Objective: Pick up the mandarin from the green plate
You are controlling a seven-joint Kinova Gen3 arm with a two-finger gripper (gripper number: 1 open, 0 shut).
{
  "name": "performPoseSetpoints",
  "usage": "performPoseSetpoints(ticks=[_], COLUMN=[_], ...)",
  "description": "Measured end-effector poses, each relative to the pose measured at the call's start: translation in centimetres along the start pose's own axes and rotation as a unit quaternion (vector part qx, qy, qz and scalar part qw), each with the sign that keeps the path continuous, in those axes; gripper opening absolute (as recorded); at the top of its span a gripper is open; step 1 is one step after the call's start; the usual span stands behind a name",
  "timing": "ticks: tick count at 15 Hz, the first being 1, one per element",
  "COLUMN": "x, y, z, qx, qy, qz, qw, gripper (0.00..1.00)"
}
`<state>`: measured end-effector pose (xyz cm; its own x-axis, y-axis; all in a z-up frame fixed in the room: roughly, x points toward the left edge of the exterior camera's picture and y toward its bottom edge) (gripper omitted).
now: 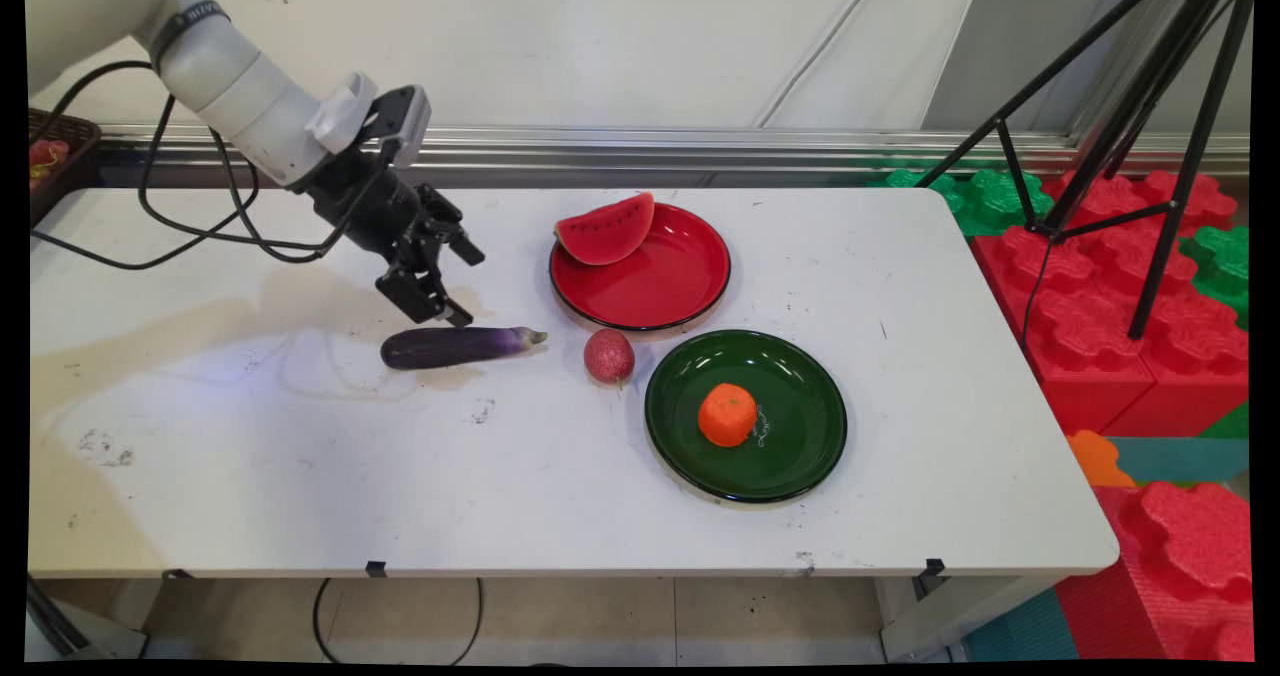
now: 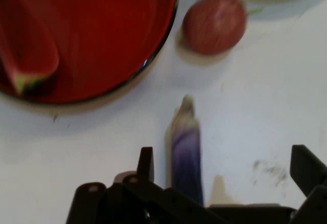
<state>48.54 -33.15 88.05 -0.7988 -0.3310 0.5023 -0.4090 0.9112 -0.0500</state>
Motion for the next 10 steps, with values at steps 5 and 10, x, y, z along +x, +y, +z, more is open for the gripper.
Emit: performPoseSetpoints(ticks=[5, 10], x=[2.6, 5.1], y=[1.4, 2.7], z=[-0.8, -0.6], qx=[-0.015, -0.030], qy=[0.034, 0.059], qz=[0.017, 0.034], qw=[0.9992, 0.9972], gripper=[1.00, 1.00])
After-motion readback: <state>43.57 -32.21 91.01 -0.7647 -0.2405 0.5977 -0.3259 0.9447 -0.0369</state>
